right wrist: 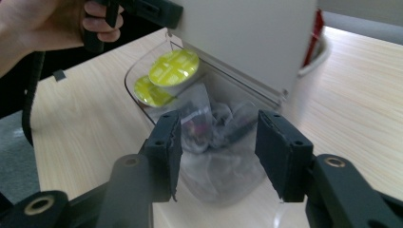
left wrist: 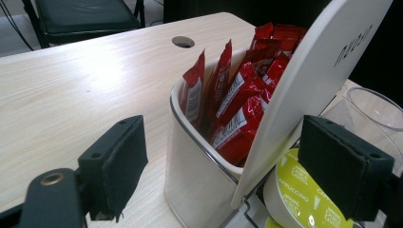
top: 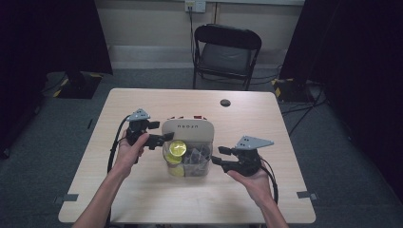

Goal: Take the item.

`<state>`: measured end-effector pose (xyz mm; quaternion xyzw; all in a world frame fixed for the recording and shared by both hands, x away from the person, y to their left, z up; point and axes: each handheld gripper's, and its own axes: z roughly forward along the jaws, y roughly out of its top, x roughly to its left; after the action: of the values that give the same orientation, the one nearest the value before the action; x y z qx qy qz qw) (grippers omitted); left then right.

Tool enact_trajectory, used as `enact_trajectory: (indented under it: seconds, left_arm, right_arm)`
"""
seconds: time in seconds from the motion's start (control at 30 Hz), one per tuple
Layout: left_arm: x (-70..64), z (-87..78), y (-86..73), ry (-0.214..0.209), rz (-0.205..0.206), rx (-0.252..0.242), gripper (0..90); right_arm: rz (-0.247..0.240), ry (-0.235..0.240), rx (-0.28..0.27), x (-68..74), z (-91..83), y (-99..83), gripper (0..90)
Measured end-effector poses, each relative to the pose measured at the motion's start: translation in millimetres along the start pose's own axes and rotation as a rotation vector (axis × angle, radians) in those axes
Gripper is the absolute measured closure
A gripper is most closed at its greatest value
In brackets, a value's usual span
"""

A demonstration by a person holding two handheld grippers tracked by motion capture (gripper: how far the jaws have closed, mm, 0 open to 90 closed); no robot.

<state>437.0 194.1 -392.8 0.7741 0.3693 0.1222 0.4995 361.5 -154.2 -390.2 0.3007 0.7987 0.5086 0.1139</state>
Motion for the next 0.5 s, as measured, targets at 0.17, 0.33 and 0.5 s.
enact_trajectory:
  seconds: [0.17,0.33,0.5]
  left_arm:
    - [0.2,0.2,-0.1,-0.002,-0.002,0.002,16.2]
    - [0.3,0.2,-0.2,-0.002,-0.002,0.003,16.2]
    - [0.2,1.2,-0.5,-0.006,0.003,0.006,16.2]
  right_arm:
    - [0.002,0.025,0.022,-3.0,20.5,8.1,53.1]
    - [0.0,0.043,0.045,-2.9,35.8,9.9,55.2]
    - [-0.013,0.078,0.064,-1.4,51.1,10.2,61.1]
